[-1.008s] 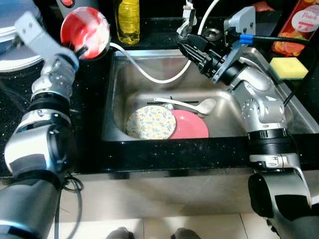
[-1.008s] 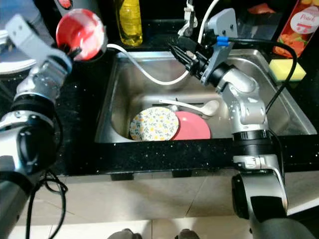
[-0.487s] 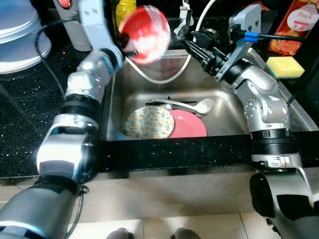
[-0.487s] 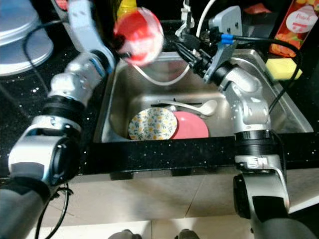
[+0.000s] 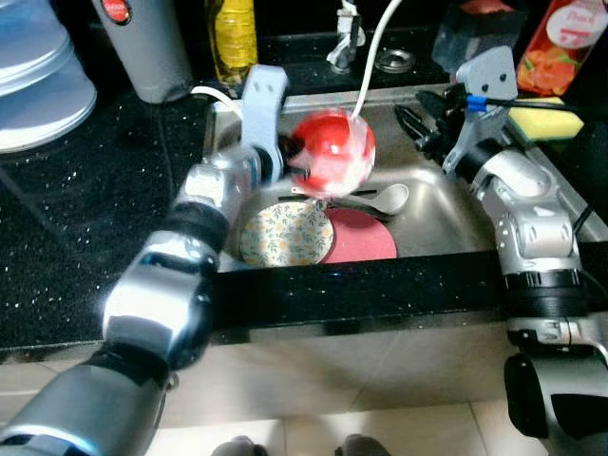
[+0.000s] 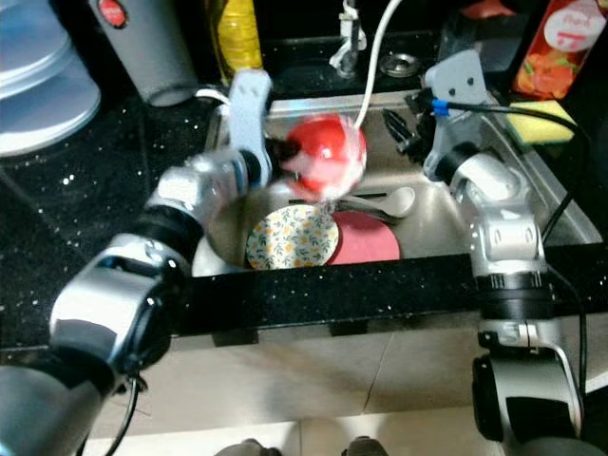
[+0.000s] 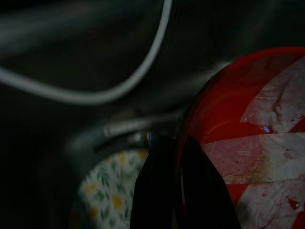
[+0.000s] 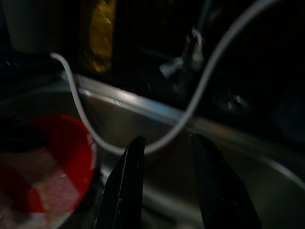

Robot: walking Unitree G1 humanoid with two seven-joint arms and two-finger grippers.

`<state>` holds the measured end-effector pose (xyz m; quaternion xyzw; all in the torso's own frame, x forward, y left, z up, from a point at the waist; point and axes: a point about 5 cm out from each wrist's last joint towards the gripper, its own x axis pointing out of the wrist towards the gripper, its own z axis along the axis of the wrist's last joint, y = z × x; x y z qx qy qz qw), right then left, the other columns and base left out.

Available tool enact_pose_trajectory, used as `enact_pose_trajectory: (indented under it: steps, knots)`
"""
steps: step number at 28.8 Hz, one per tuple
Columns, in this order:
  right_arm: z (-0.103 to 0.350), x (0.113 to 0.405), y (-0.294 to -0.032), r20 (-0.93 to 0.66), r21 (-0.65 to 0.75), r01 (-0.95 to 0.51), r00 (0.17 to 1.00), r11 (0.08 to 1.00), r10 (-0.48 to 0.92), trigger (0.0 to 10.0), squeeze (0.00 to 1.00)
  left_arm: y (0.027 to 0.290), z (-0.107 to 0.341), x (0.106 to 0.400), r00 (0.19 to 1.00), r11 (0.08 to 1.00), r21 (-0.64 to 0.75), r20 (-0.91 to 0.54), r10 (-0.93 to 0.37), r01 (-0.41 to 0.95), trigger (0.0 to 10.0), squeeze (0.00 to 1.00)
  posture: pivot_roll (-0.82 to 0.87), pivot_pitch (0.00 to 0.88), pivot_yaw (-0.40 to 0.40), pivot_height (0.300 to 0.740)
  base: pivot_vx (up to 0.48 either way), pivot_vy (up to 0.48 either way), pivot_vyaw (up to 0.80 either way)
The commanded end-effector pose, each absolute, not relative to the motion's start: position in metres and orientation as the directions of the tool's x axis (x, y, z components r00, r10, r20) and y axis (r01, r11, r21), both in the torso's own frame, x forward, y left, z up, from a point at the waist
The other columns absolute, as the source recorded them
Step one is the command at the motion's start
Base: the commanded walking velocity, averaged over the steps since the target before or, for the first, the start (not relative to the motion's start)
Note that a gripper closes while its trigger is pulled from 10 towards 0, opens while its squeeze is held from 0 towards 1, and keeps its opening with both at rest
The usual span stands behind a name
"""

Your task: Kitchen organization

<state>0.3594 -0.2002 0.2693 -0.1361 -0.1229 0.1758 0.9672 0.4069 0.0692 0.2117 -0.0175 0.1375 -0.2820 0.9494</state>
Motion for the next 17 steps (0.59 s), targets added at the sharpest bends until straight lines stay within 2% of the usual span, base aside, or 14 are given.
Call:
enact_pose_trajectory:
  steps: [1, 2, 3, 9, 11, 12, 14, 15, 16, 17]
  knots:
    - [0.272, 0.358, -0.197, 0.207, -0.304, -0.302, 0.905, 0.904, 0.372, 10.0, 0.0, 0.072, 0.208, 0.407, 0.813, 0.851, -0.093, -0.256, -0.523, 0.518, 10.0, 0.77, -0.09, 0.078, 0.112, 0.74, 0.0, 0.0, 0.0]
    - [0.272, 0.358, -0.197, 0.207, -0.304, -0.302, 0.905, 0.904, 0.372, 10.0, 0.0, 0.072, 0.208, 0.407, 0.813, 0.851, -0.093, -0.256, -0.523, 0.518, 10.0, 0.77, -0.09, 0.078, 0.112, 0.74, 0.0, 0.0, 0.0]
    - [0.272, 0.357, -0.197, 0.217, -0.293, -0.295, 0.906, 0.909, 0.364, 10.0, 0.0, 0.073, 0.205, 0.407, 0.815, 0.854, -0.094, -0.264, -0.516, 0.511, 10.0, 1.0, -0.09, 0.078, 0.109, 0.74, 0.0, 0.0, 0.0]
    - [0.275, 0.359, -0.193, 0.276, -0.248, -0.269, 0.901, 0.931, 0.334, 10.0, 0.0, 0.077, 0.21, 0.406, 0.83, 0.852, -0.095, -0.195, -0.523, 0.515, 10.0, 1.0, -0.08, 0.077, 0.102, 0.74, 0.0, 0.0, 0.0]
    - [0.282, 0.359, -0.186, 0.329, -0.204, -0.283, 0.882, 0.937, 0.338, 10.0, 0.0, 0.09, 0.236, 0.405, 0.873, 0.873, -0.043, -0.007, -0.487, 0.487, 10.0, 1.0, -0.06, 0.076, 0.084, 0.74, 0.0, 0.0, 0.0]
    - [0.286, 0.359, -0.181, 0.362, -0.174, -0.301, 0.866, 0.937, 0.346, 10.0, 0.0, 0.104, 0.251, 0.4, 0.905, 0.911, 0.035, 0.105, -0.412, 0.411, 10.0, 0.0, -0.05, 0.077, 0.08, 0.74, 0.0, 0.0, 0.0]
    - [0.286, 0.359, -0.181, 0.362, -0.174, -0.301, 0.866, 0.937, 0.346, 10.0, 0.0, 0.104, 0.251, 0.4, 0.905, 0.911, 0.035, 0.105, -0.412, 0.411, 10.0, 0.0, -0.05, 0.077, 0.08, 0.74, 0.0, 0.0, 0.0]
    - [0.291, 0.358, -0.177, 0.396, -0.142, -0.326, 0.847, 0.935, 0.356, 10.0, 0.0, 0.121, 0.264, 0.392, 0.933, 0.954, 0.081, 0.204, -0.298, 0.287, 10.0, 0.0, -0.04, 0.077, 0.074, 0.74, 0.0, 0.0, 0.0]
    - [0.295, 0.357, -0.172, 0.426, -0.11, -0.354, 0.827, 0.929, 0.365, 10.0, 0.0, 0.146, 0.271, 0.381, 0.955, 0.988, 0.11, 0.267, -0.131, 0.105, 10.0, 0.0, -0.01, 0.079, 0.06, 0.74, 0.0, 0.0, 0.0]
    - [0.298, 0.356, -0.17, 0.445, -0.091, -0.371, 0.815, 0.924, 0.371, 10.0, 0.0, 0.163, 0.274, 0.372, 0.953, 0.993, 0.118, 0.301, -0.017, -0.019, 10.0, 0.0, -0.01, 0.079, 0.06, 0.74, 0.0, 0.0, 0.0]
